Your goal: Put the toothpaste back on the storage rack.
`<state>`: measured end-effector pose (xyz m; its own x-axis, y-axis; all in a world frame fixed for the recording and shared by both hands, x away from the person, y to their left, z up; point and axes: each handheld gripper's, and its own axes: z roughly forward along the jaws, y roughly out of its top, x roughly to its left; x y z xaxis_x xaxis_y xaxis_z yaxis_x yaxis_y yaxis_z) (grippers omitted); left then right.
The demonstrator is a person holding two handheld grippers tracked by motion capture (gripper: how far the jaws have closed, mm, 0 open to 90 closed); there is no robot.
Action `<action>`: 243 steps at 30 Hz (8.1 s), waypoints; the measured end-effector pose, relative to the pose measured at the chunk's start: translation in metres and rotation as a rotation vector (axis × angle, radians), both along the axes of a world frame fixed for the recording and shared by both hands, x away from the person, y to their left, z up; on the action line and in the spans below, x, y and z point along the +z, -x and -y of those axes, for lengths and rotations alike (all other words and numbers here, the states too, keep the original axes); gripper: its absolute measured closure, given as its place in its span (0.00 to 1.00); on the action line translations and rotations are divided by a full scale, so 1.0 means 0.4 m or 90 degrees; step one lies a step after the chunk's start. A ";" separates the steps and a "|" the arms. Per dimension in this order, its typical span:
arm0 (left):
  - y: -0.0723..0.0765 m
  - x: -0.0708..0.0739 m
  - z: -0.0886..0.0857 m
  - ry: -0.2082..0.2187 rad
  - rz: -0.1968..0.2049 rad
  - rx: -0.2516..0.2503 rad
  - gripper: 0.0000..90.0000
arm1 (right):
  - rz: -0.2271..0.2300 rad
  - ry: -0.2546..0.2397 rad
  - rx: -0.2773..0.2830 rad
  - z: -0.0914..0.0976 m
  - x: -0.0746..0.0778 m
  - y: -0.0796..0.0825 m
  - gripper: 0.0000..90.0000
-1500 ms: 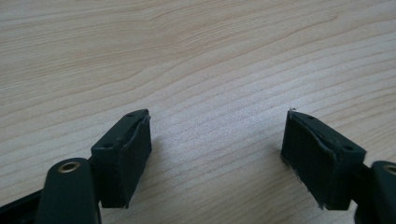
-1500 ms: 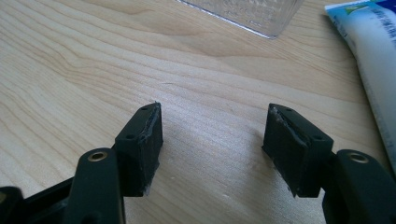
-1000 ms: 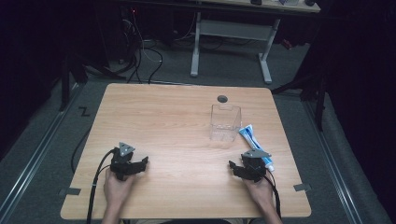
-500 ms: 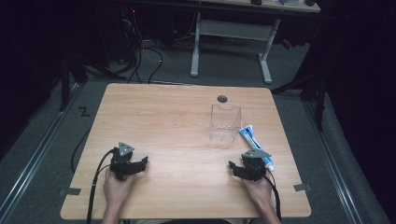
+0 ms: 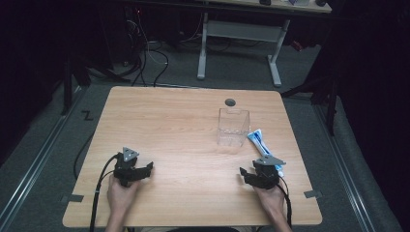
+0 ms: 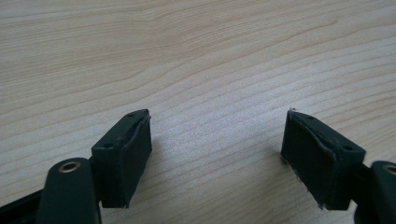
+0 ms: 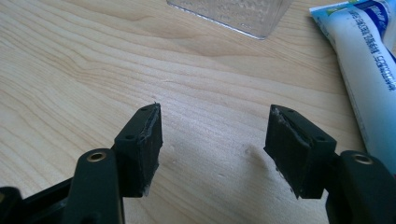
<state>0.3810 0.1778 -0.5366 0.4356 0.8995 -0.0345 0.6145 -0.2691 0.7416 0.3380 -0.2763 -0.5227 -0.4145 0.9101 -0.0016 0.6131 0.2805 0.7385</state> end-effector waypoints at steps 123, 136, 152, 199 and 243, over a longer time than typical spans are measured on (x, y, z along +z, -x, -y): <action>0.000 0.000 0.001 -0.002 0.001 0.001 0.27 | 0.041 -0.030 -0.061 0.135 0.176 -0.109 0.45; 0.000 0.000 0.001 -0.002 0.001 0.001 0.27 | -0.026 -0.015 -0.079 0.161 0.155 -0.166 0.42; 0.000 0.000 0.001 -0.001 0.001 0.001 0.27 | -0.054 0.042 -0.061 0.126 0.164 -0.212 0.42; 0.000 0.000 0.001 0.000 0.001 0.000 0.27 | -0.184 0.112 -0.085 0.099 0.071 -0.307 0.56; 0.000 0.000 0.001 0.000 0.001 0.000 0.27 | -0.277 0.086 -0.073 0.136 0.094 -0.343 0.79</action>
